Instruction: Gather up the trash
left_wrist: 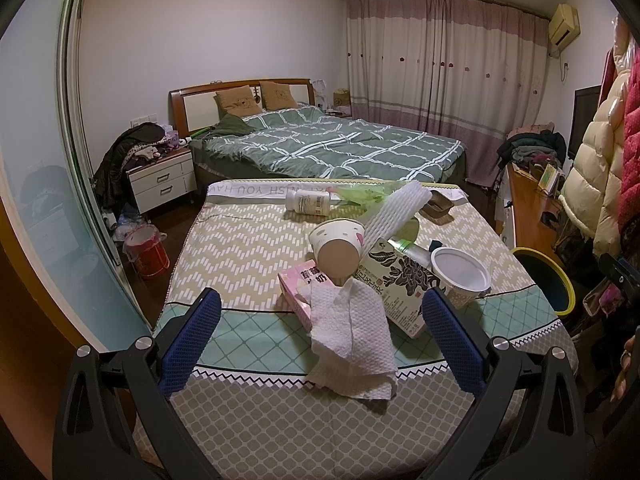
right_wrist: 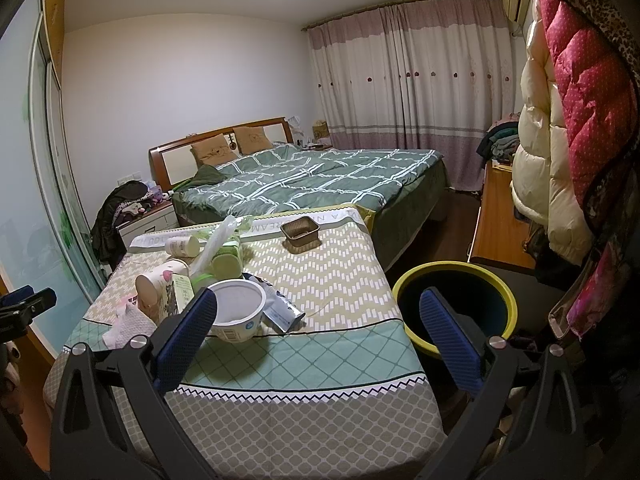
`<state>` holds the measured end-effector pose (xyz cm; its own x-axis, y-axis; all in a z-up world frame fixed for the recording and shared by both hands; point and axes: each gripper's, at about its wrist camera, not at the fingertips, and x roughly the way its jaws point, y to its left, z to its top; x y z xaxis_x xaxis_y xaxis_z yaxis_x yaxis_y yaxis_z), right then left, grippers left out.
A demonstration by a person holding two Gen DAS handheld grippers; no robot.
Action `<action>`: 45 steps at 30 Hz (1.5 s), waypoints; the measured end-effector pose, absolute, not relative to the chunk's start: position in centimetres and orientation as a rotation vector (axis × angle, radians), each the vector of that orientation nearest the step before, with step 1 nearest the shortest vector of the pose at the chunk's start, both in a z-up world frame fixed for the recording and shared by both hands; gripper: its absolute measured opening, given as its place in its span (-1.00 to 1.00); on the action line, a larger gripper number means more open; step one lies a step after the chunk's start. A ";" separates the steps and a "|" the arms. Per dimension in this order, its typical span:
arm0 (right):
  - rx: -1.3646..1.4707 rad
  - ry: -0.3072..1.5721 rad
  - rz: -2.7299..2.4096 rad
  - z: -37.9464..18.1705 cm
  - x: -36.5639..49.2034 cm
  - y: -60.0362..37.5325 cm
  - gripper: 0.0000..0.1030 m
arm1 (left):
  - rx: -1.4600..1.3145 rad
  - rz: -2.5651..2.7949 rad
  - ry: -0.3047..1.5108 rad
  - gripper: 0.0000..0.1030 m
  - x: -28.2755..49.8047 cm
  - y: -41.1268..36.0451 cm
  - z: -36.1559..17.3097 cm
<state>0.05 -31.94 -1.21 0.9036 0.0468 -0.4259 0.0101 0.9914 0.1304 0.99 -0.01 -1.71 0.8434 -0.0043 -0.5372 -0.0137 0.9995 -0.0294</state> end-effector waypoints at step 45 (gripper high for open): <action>-0.097 0.786 0.552 -11.7 9.3 -9.7 -0.05 | -0.092 0.192 0.582 0.93 3.3 8.2 -3.0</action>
<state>9.31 -9.66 -11.67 0.5738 0.4349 -0.6940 -0.5054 0.8548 0.1178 3.31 8.21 -3.04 0.8182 0.1540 -0.5539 -0.2061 0.9780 -0.0325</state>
